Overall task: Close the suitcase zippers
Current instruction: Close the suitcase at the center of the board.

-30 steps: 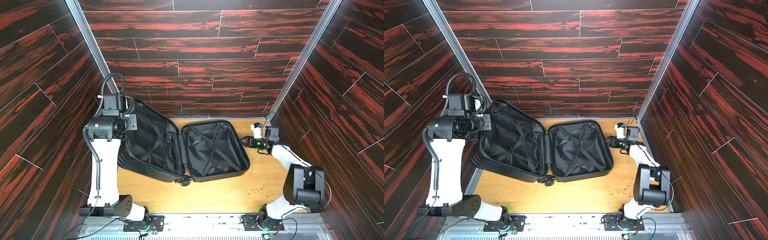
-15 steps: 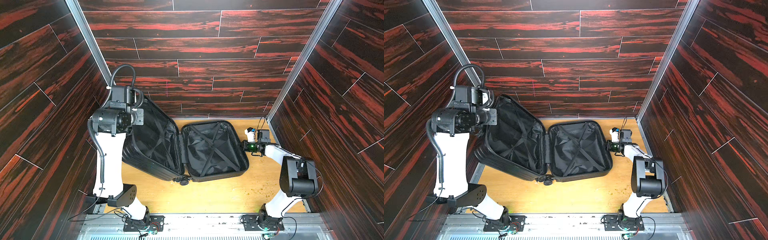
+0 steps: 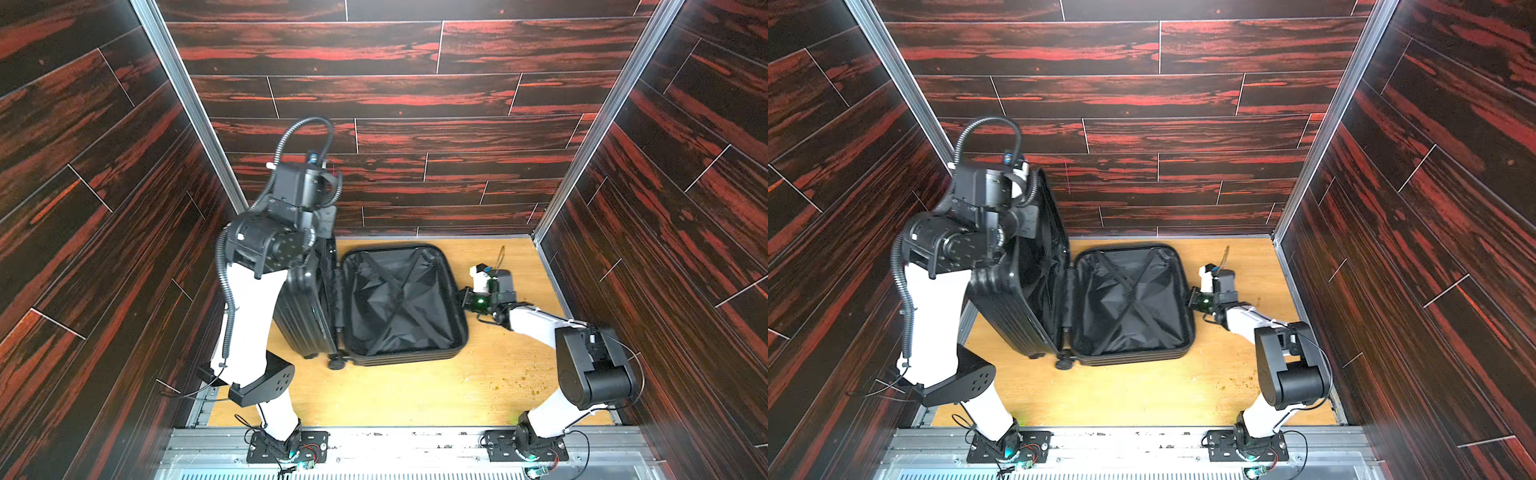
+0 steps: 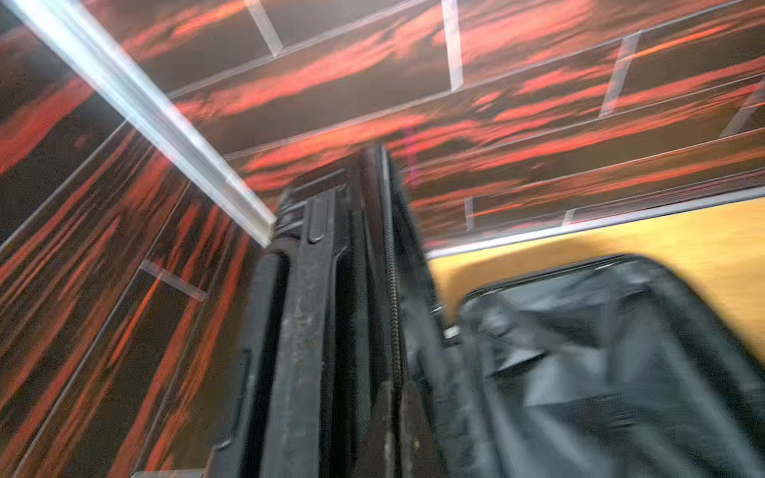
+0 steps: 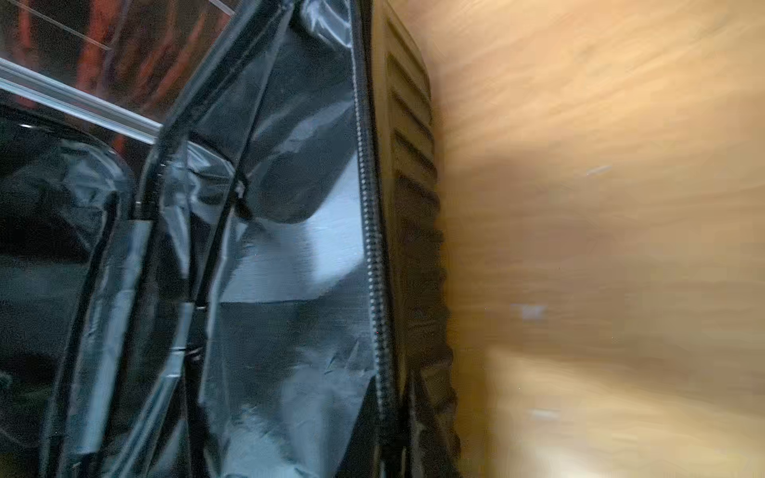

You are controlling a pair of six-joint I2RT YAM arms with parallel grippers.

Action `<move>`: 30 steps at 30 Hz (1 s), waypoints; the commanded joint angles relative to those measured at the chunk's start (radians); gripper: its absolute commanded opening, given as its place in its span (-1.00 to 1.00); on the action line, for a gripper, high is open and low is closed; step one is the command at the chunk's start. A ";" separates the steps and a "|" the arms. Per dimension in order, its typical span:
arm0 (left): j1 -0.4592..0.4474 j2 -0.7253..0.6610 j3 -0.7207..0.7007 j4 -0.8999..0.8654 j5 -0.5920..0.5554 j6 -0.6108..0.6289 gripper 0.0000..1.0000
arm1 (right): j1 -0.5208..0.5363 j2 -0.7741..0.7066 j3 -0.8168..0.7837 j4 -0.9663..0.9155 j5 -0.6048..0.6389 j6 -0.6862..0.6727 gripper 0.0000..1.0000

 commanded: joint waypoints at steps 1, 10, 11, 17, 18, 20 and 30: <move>-0.071 0.016 0.038 0.215 -0.033 0.007 -1.00 | 0.091 -0.013 -0.018 0.123 -0.064 0.212 -0.92; -0.206 0.074 -0.072 0.277 -0.065 0.002 -1.00 | 0.249 0.025 0.015 0.266 0.073 0.357 -0.84; -0.219 0.085 -0.082 0.280 -0.063 -0.001 -1.00 | 0.260 0.027 0.018 0.283 0.084 0.370 -0.84; -0.270 0.145 -0.111 0.259 -0.014 -0.050 -0.69 | 0.304 0.052 0.053 0.307 0.092 0.389 -0.64; -0.277 0.150 -0.122 0.255 0.008 -0.063 -0.57 | 0.310 0.057 0.059 0.301 0.090 0.382 -0.60; -0.283 0.156 -0.148 0.251 0.056 -0.086 -0.43 | 0.317 0.061 0.056 0.285 0.098 0.369 -0.56; -0.287 0.127 -0.394 0.290 0.187 -0.191 -0.22 | 0.329 -0.031 -0.132 0.225 0.155 0.274 -0.49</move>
